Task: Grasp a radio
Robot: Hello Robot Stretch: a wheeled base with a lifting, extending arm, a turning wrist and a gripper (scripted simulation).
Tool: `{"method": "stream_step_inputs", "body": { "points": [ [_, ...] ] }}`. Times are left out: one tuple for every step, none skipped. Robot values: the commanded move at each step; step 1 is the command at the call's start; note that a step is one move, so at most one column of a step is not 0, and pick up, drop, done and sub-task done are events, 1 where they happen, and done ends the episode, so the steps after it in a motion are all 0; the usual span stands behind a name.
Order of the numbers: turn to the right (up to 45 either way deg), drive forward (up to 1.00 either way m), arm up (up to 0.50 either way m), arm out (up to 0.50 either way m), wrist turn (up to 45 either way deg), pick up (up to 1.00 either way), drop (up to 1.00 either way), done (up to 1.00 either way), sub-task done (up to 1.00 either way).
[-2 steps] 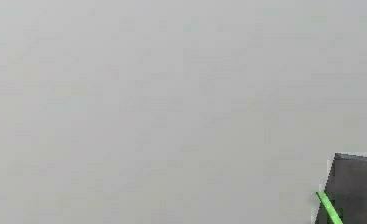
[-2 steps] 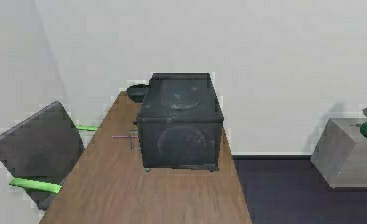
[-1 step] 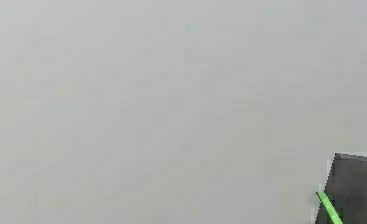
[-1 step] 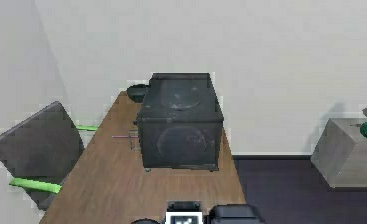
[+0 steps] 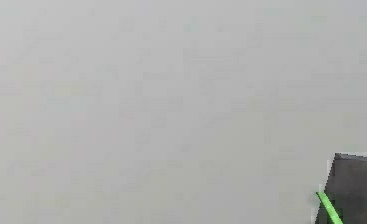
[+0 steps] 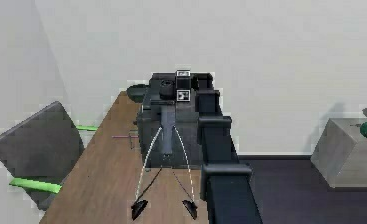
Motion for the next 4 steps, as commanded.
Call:
{"method": "stream_step_inputs", "body": {
  "points": [
    [0.0,0.00,0.00,0.00,45.0,0.00,0.00,0.00,0.00],
    [0.0,0.00,0.00,0.00,45.0,0.00,0.00,0.00,0.00],
    [0.0,0.00,0.00,0.00,45.0,0.00,0.00,0.00,0.00],
    [0.0,0.00,0.00,0.00,39.0,0.00,0.00,0.00,0.00]
  ]
}}
